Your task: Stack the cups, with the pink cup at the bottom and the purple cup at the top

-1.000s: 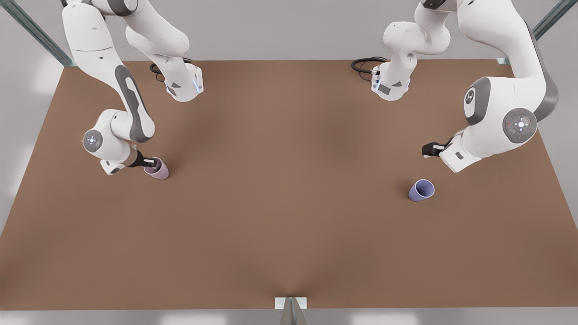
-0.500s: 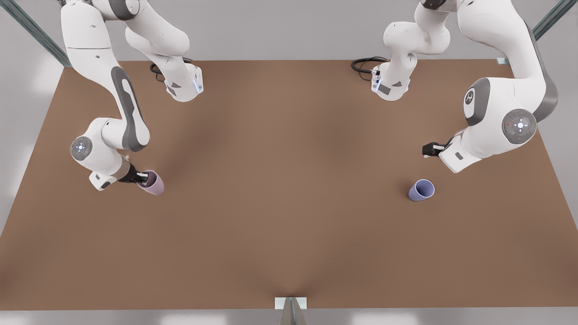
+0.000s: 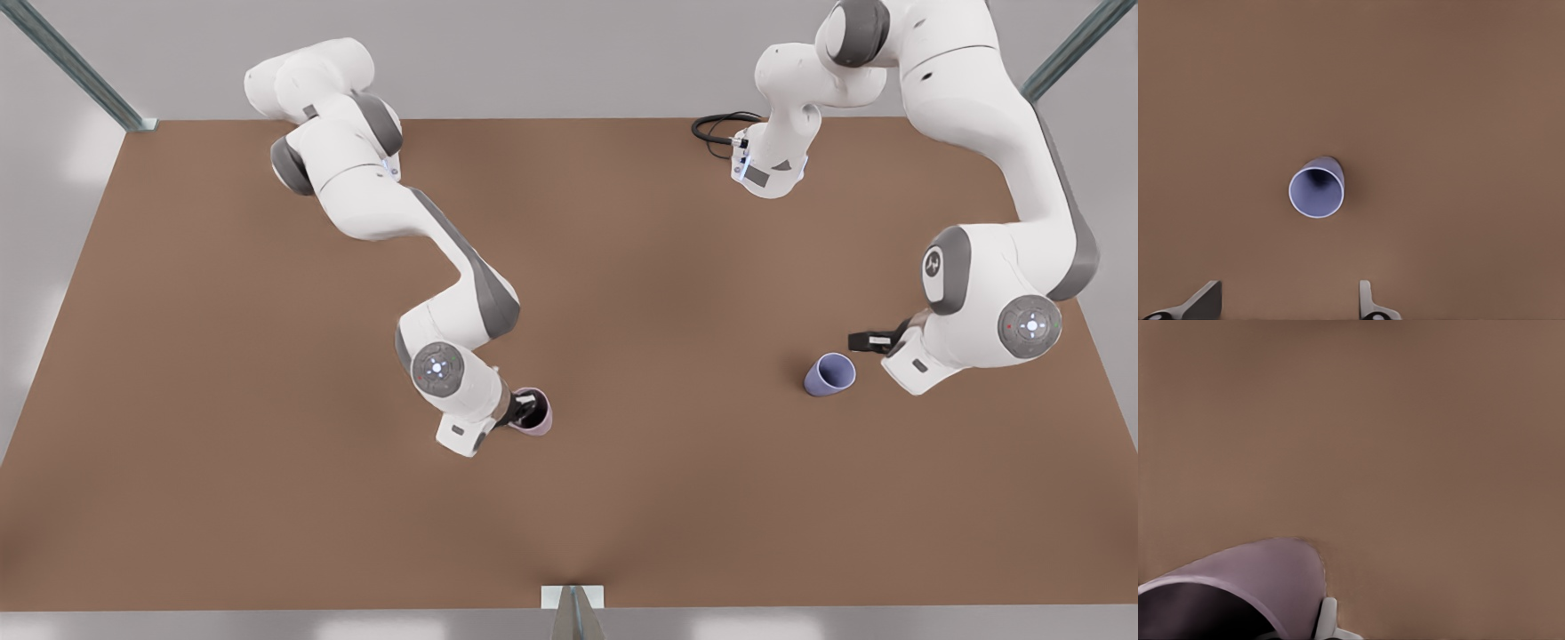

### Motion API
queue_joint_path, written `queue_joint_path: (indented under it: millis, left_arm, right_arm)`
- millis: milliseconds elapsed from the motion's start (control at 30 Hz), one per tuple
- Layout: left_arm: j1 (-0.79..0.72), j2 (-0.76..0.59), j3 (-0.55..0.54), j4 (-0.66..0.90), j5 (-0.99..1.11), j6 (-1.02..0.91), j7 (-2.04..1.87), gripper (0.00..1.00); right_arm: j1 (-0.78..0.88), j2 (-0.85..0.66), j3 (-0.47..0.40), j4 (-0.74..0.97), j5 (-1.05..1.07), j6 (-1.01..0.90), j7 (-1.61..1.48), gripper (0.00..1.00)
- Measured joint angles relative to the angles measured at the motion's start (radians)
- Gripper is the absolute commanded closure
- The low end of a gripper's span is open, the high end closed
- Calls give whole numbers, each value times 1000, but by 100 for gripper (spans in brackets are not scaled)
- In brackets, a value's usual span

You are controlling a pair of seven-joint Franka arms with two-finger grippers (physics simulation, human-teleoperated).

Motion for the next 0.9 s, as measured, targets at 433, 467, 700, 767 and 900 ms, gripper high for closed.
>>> queue_joint_path:
  millis: [433,467,700,767,900]
  left_arm:
    - [103,21,-5,-419,-61,437,29,0]
    - [106,26,-5,-423,-64,467,31,0]
    - [109,80,-5,-451,-70,610,40,0]
    - [110,95,-5,-455,-70,630,43,0]
    - [110,104,-28,-461,-72,648,44,75]
  right_arm:
    - [204,194,81,73,24,306,337,79]
    - [214,199,81,71,24,321,357,79]
    - [256,219,37,65,5,370,473,0]
    - [258,219,34,65,-4,372,504,0]
    - [261,218,33,65,-11,383,556,0]
